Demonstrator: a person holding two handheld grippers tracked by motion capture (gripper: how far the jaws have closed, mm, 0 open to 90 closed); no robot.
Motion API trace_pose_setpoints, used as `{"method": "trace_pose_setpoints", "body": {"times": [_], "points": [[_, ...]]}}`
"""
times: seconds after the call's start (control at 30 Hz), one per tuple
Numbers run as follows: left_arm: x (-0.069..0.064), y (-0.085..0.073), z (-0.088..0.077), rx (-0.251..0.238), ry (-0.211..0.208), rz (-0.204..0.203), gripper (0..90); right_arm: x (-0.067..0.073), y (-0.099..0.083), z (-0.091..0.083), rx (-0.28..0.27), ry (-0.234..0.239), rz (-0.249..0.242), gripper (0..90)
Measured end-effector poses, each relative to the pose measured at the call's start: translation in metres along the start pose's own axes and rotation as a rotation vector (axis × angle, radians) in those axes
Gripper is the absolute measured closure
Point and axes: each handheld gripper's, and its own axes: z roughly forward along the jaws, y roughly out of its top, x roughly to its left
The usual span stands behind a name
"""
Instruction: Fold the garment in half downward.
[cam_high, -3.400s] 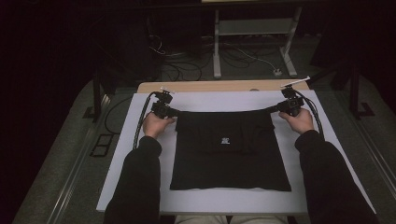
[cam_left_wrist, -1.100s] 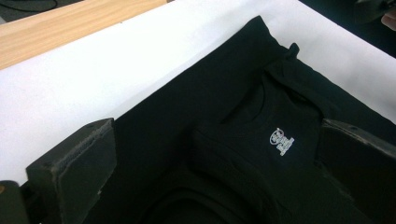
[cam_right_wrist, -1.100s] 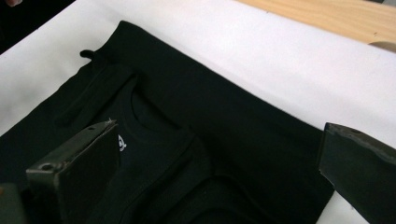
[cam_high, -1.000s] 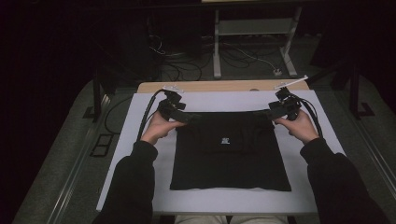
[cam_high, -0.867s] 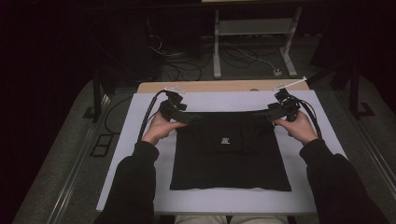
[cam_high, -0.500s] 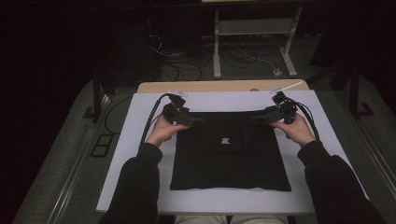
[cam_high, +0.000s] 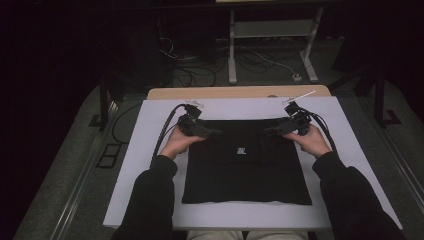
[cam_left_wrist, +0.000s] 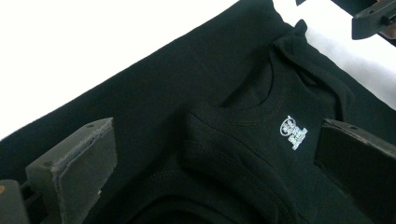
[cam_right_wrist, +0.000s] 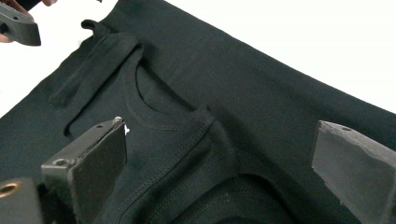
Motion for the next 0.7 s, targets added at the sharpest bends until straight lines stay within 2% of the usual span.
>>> {"method": "trace_pose_setpoints", "body": {"times": [0.13, 0.27, 0.43, 0.7], "points": [[0.004, -0.002, 0.005, 0.008, -0.008, -0.02, 0.0, -0.002, -0.001, 0.003, 0.004, 0.006, 0.009, 5.1], [0.009, -0.004, 0.011, 0.015, -0.013, -0.04, 0.2, -0.004, -0.001, 0.006, 0.012, 0.026, 0.011, 11.0], [0.013, -0.007, 0.016, 0.009, -0.027, -0.057, 8.8, -0.005, -0.002, 0.009, 0.025, 0.03, 0.008, 15.6], [0.014, -0.007, 0.017, 0.011, -0.039, -0.055, 23.9, -0.005, -0.003, 0.01, 0.023, 0.037, 0.001, 33.8]]}}
